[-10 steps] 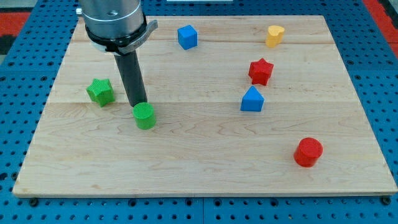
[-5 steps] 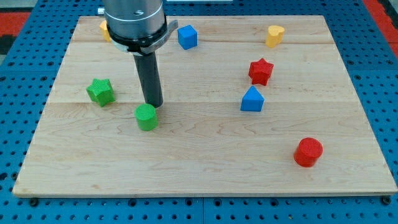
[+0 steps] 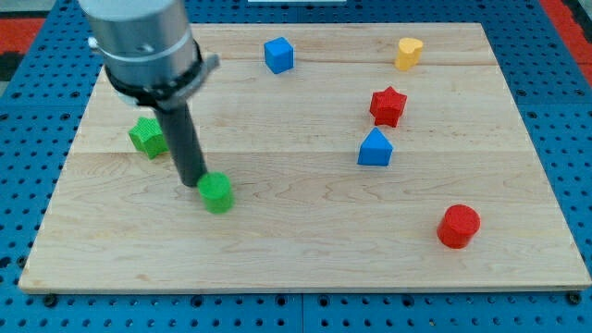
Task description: Move the green circle to the bottom center of the board
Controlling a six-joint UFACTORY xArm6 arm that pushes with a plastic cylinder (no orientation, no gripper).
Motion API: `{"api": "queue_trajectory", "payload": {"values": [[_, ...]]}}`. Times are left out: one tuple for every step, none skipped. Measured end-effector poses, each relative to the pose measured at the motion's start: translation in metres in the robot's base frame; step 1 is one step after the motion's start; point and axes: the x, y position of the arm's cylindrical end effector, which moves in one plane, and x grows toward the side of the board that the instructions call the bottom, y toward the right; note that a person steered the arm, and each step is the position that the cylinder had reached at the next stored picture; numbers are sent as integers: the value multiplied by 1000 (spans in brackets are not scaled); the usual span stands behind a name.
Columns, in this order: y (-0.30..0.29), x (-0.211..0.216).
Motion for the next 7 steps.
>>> {"api": "queue_trajectory", "payload": {"values": [[40, 6], [40, -5], [50, 28], [103, 7], [112, -25], [160, -51], [227, -57]]}}
